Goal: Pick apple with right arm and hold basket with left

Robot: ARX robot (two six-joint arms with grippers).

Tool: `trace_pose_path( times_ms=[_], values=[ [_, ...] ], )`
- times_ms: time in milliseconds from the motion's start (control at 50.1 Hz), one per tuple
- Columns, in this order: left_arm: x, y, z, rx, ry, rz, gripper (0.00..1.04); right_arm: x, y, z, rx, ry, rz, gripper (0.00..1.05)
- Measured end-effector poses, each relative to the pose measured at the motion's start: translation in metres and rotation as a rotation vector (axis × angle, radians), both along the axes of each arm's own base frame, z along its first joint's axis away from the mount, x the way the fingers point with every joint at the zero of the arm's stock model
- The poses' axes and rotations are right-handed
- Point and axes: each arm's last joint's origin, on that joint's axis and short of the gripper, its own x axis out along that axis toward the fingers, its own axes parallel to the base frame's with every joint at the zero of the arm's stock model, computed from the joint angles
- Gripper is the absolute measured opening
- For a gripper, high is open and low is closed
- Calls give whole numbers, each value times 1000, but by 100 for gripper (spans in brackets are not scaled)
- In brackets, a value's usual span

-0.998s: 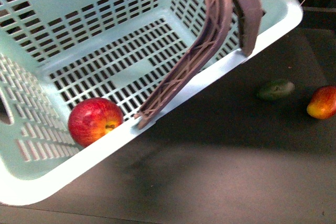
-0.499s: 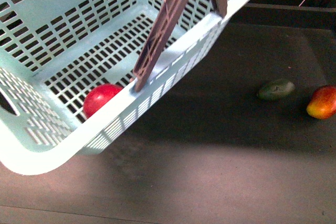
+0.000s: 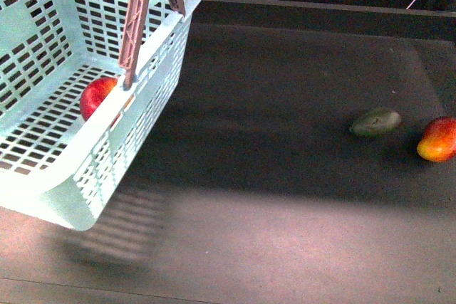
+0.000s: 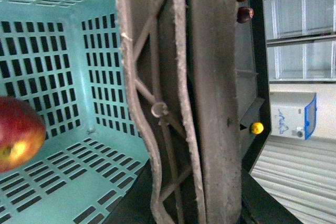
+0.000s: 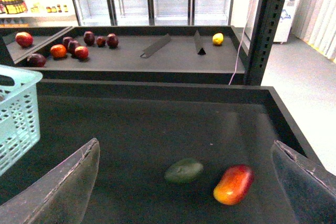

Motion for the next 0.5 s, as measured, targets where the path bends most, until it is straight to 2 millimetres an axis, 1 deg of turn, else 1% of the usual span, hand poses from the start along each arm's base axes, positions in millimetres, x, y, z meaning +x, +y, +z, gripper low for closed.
trace_pose_path(
  times_ms=[60, 140, 260, 499],
  values=[
    [4, 4, -6, -32, 2, 25, 18, 0, 0, 0, 0, 0, 0, 96],
    [15, 10, -21, -73, 18, 68, 18, 0, 0, 0, 0, 0, 0, 96],
    [27, 16, -33, -90, 28, 96, 18, 0, 0, 0, 0, 0, 0, 96],
    [38, 32, -53, -85, 49, 142, 18, 0, 0, 0, 0, 0, 0, 96]
  ],
)
